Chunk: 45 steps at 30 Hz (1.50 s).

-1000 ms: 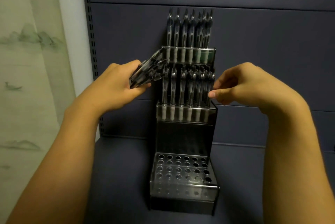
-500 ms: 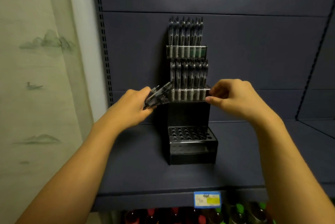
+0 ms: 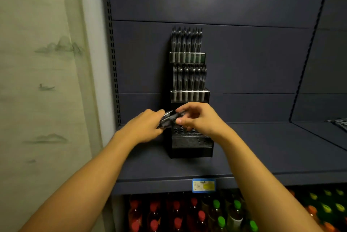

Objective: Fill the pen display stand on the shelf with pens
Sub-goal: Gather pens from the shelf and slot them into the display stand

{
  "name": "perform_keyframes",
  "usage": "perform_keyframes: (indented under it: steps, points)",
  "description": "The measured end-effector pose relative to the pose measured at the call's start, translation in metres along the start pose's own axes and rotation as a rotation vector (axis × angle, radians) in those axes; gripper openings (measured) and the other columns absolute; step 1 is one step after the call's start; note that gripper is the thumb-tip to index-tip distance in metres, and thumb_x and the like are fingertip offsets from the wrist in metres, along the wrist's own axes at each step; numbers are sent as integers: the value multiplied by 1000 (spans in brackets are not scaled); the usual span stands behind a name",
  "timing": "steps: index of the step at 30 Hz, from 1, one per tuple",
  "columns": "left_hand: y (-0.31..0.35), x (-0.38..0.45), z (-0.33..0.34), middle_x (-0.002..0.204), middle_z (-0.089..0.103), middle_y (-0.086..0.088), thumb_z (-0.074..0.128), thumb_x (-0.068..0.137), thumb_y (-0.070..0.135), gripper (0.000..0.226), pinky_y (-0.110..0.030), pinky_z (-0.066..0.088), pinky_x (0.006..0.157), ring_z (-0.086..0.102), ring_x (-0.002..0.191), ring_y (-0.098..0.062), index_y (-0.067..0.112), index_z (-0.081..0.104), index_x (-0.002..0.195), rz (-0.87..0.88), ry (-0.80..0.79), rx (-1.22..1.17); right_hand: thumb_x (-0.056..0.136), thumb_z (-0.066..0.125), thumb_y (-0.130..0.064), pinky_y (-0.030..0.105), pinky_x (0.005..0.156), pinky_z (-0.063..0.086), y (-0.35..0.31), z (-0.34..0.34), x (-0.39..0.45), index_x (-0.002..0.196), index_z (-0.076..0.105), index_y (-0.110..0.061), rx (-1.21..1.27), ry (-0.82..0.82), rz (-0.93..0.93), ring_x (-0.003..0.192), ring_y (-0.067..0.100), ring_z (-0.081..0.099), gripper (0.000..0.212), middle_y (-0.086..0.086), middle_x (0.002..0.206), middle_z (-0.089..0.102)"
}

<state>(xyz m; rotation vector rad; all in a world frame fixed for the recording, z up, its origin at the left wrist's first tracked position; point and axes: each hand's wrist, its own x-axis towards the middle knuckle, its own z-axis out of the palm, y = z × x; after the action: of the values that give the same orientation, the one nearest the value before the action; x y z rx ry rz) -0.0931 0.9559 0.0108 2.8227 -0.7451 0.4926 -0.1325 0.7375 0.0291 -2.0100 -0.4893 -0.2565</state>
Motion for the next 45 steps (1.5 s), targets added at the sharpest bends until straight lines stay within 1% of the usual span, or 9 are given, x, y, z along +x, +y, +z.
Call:
perform_keyframes:
  steps: [5, 14, 20, 24, 27, 32, 36, 40, 45]
  points:
    - [9, 2, -1, 87, 53, 1, 64, 91, 26, 23, -48, 54, 68, 56, 74, -19, 31, 42, 90, -4, -55, -17, 83, 82, -12, 26, 66, 55, 13, 4, 0, 93, 78, -19, 124, 32, -12, 64, 12, 63, 14, 5, 72, 69]
    - [11, 5, -1, 85, 55, 0, 66, 88, 17, 22, -34, 45, 58, 56, 71, -17, 27, 47, 94, -42, -28, -112, 84, 79, -8, 25, 65, 51, 22, -2, 6, 97, 79, -10, 282, 55, -30, 66, 6, 63, 13, 3, 78, 73]
    - [2, 6, 0, 89, 57, -2, 67, 86, 18, 22, -41, 54, 65, 59, 73, -19, 28, 49, 94, -94, -32, -125, 88, 73, -4, 27, 65, 52, 26, -3, 20, 90, 78, -11, 486, 161, -54, 73, 15, 64, 8, 4, 79, 73]
    - [-15, -1, 7, 84, 54, -3, 63, 88, 20, 21, -34, 43, 56, 56, 69, -20, 29, 44, 91, -150, -30, -113, 86, 71, -21, 35, 80, 60, 23, -21, 25, 87, 72, -4, 719, 221, -55, 88, 26, 72, 17, 15, 95, 74]
    - [-20, -5, 10, 81, 54, -5, 62, 90, 20, 21, -36, 41, 55, 54, 68, -22, 25, 42, 90, -181, -9, -96, 92, 67, -16, 41, 88, 61, 21, -29, 26, 86, 66, -3, 781, 234, -66, 97, 30, 74, 14, 21, 107, 74]
    - [-18, -15, 16, 75, 55, -6, 63, 89, 20, 26, -43, 47, 60, 55, 66, -25, 25, 38, 85, -230, 74, -126, 91, 72, -6, 34, 80, 62, 23, -24, 30, 94, 72, -5, 642, 381, -78, 87, 27, 75, 3, 16, 91, 76]
    - [-8, -25, 14, 69, 53, -4, 62, 88, 16, 33, -34, 38, 52, 53, 62, -23, 30, 34, 78, -231, 156, -182, 88, 78, -13, 40, 81, 63, 30, -13, 40, 97, 76, -10, 395, 459, -55, 85, 24, 76, 9, 12, 90, 76]
    - [7, -33, 13, 67, 51, -2, 62, 89, 12, 24, -23, 31, 47, 47, 56, -17, 19, 40, 83, -248, 230, -248, 86, 80, -22, 33, 75, 64, 32, -5, 38, 105, 76, -7, 206, 522, -53, 76, 16, 75, 24, 5, 88, 76]
    - [28, -36, 18, 66, 50, -1, 64, 89, 9, 23, -16, 39, 51, 46, 53, -12, 16, 43, 82, -257, 295, -338, 88, 79, -27, 24, 72, 60, 34, -4, 18, 100, 75, -16, 126, 594, -96, 72, 9, 74, 17, -6, 85, 75]
